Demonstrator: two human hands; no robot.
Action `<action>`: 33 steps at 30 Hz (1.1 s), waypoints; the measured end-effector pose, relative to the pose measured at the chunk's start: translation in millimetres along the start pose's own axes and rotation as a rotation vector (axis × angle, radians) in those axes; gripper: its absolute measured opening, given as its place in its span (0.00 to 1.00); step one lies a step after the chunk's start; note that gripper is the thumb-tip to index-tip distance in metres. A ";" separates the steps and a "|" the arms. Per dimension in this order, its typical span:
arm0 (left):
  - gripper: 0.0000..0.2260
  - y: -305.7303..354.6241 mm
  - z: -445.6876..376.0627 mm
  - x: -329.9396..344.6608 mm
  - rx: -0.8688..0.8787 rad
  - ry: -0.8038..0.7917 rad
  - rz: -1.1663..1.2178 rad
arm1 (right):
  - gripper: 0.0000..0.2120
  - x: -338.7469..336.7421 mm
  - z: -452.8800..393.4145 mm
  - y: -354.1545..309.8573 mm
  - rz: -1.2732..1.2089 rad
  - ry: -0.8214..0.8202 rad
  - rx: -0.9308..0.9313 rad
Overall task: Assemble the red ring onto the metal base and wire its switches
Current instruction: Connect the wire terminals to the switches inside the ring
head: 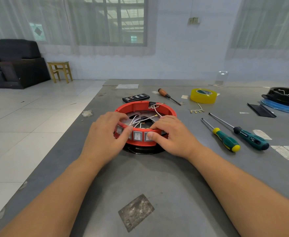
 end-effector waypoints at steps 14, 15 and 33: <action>0.18 -1.0 -1.7 4.3 0.016 -0.128 0.085 | 0.25 4.7 -2.4 3.8 0.040 -0.056 0.054; 0.19 -2.4 -1.8 2.5 0.017 -0.136 0.099 | 0.25 4.8 -2.3 4.9 0.030 -0.066 0.055; 0.21 -18.9 -1.4 -2.5 -0.008 -0.165 0.167 | 0.26 6.9 -1.7 16.1 0.047 -0.086 0.067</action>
Point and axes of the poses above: each hand's wrist, its own z-axis away from the middle knuckle, its own x-axis out of the palm, y = z × x, the point moved 2 cm from there along -z, towards the middle knuckle, and after that the axes turned 4 degrees about z, right-handed, at the moved point
